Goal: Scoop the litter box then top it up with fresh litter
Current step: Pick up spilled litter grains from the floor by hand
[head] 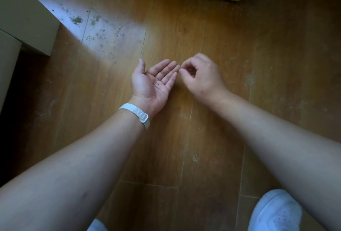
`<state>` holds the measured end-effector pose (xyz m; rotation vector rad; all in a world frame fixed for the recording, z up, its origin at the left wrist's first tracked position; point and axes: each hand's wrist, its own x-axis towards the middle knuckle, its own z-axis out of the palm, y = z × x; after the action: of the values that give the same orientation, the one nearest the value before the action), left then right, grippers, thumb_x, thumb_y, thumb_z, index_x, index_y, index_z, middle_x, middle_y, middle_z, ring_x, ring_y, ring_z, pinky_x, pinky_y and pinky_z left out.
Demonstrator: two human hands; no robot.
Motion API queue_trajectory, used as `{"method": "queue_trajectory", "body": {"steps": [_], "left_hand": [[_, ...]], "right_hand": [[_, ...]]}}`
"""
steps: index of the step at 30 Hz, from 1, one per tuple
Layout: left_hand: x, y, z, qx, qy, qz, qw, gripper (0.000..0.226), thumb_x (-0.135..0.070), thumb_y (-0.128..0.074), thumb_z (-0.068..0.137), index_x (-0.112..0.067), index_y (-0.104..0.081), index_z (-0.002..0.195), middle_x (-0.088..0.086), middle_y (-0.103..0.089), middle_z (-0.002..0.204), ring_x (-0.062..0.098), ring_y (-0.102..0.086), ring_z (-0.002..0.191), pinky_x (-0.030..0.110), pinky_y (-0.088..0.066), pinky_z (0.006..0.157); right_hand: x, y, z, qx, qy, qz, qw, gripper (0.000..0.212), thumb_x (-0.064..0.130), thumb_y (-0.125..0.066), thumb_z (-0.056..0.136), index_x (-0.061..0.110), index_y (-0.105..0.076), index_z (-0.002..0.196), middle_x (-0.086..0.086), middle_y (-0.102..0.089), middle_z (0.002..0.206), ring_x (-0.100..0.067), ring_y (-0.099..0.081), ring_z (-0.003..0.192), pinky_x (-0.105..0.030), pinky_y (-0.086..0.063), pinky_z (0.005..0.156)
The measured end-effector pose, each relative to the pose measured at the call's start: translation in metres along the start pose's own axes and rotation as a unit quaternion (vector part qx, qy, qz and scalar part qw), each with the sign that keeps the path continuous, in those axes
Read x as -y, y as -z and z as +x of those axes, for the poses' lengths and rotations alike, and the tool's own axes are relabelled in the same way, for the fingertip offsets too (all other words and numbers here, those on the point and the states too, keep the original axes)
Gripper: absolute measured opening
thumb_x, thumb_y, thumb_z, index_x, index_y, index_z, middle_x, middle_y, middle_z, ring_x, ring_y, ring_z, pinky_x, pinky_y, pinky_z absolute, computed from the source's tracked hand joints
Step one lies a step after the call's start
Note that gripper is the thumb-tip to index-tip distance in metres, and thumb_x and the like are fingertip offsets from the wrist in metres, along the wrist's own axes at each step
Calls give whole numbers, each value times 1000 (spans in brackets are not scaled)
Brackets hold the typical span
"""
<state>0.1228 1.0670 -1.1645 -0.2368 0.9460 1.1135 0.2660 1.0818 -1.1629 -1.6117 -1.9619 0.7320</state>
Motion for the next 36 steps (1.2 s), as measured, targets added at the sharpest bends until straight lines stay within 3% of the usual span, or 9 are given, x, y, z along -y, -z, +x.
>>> {"method": "queue_trajectory", "body": {"steps": [6,20,28,36], "left_hand": [[-2,6,-2,-8,-1,14,1000,76,-60,-30,99,8,-62,114,24,-70,109,35,-69,104,37,-55,93],[1,10,3,-16,5,22,1000,78,-63,-32,97,7,-62,114,23,-70,109,34,-69,104,37,-54,95],[2,9,1,-13,3,24,1000,78,-62,-32,97,8,-62,116,24,-70,110,35,-68,105,37,-53,97],[2,11,-8,-11,-1,28,1000,78,-62,-33,97,8,-61,118,24,-70,110,34,-69,104,37,-53,96]], "right_hand": [[-49,8,17,52,-87,-102,990,12,23,-63,91,14,-69,94,0,-57,95,-10,-51,84,-25,-44,75],[-55,1,26,77,-56,-116,989,12,21,-61,92,12,-68,94,1,-56,96,-10,-49,88,-23,-38,76],[-45,-2,27,115,-64,-173,976,13,21,-51,98,13,-61,99,-4,-54,106,-21,-51,103,-26,-37,80],[-11,0,8,86,-32,-79,993,10,18,-55,94,11,-63,93,1,-50,94,-14,-48,87,-22,-35,74]]}}
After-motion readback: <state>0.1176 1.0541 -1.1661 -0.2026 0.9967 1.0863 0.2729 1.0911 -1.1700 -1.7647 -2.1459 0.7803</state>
